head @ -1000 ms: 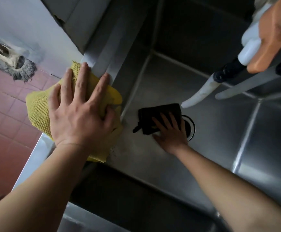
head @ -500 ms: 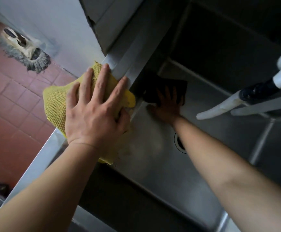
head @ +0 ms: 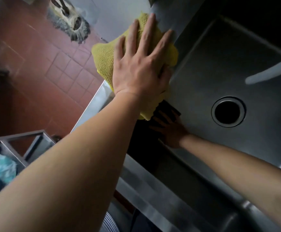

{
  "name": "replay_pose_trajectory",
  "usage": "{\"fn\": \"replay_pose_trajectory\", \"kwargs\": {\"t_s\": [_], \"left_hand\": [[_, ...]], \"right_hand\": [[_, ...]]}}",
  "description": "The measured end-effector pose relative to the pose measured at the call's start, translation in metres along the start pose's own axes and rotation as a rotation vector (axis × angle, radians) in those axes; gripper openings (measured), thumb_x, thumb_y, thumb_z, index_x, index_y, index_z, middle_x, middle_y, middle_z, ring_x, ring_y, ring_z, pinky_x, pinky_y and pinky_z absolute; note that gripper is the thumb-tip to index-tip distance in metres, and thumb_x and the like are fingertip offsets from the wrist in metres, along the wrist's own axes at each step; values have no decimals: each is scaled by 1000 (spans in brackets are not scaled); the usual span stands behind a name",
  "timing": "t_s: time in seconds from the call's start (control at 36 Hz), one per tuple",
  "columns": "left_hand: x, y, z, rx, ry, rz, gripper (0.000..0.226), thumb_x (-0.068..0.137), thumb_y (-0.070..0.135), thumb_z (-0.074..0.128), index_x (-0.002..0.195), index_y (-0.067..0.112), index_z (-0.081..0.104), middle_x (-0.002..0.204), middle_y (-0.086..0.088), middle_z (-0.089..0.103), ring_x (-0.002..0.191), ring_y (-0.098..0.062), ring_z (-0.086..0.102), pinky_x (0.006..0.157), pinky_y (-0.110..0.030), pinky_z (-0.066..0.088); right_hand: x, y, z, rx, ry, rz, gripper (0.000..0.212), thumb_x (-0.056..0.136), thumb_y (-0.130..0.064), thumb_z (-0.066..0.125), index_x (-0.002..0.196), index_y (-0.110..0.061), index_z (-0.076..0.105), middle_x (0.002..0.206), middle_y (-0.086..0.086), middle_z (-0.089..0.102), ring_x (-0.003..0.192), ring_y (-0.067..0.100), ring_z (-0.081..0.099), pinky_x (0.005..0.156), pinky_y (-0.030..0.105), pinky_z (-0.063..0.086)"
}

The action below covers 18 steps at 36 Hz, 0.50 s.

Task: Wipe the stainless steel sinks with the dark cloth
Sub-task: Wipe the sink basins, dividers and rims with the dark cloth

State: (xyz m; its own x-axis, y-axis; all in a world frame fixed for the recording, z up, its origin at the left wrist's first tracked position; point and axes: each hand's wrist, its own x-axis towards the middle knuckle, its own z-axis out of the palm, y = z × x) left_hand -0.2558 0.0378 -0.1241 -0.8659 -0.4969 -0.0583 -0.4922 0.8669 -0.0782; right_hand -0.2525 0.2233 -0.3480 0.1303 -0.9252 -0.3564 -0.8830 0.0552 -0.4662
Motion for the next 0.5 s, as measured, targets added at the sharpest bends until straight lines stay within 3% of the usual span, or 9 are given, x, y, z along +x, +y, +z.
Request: {"fn": "replay_pose_trajectory", "kwargs": {"t_s": [0.06,0.14,0.19,0.25,0.31,0.42,0.5], "left_hand": [[-1,1,0,2,-6,-5,72,85,59,41,153,44,25,167,-3,10,152,-36,14,116,-53,18],[-3,2,1,2,14,-6,71,84,58,39,153,44,26,167,-2,11,151,-35,15,117,-53,19],[-3,3,1,15,9,-5,70,85,58,38,153,44,24,167,-3,9,152,-36,14,117,-54,18],[-3,4,2,43,-5,-2,71,87,60,36,154,44,19,167,-3,6,152,-36,11,117,-56,17],[-5,4,0,46,-29,1,73,87,64,33,155,45,12,168,-4,2,152,-36,7,119,-59,14],[-16,-2,-19,-27,-77,89,86,84,70,32,157,39,0,167,-8,-4,153,-35,-2,121,-60,3],[-63,-8,-33,-78,12,-20,86,89,63,40,159,27,6,167,-13,2,153,-34,1,122,-56,3]], "right_hand": [[7,-15,-10,79,-3,46,64,75,-48,32,128,-34,64,140,11,57,132,47,45,93,82,28],[13,-27,-17,150,-49,198,90,67,-57,-1,145,-42,42,163,0,22,151,36,5,112,69,-3],[12,-30,-26,113,-116,231,96,62,-60,-9,148,-45,33,165,-4,13,151,31,-3,115,64,-7],[5,-29,-28,50,-153,224,76,79,-61,3,148,-46,32,165,-4,12,151,29,-2,116,63,-5],[-10,-29,-25,25,-212,229,51,97,-50,32,148,-45,31,164,-3,12,151,29,-1,117,61,-4],[-72,-25,-9,49,-248,279,55,96,-38,50,149,-42,33,164,-2,12,150,28,1,116,58,-2],[-136,-18,5,33,-283,316,58,93,-34,52,148,-40,35,163,-3,15,151,26,1,117,56,-1]]}}
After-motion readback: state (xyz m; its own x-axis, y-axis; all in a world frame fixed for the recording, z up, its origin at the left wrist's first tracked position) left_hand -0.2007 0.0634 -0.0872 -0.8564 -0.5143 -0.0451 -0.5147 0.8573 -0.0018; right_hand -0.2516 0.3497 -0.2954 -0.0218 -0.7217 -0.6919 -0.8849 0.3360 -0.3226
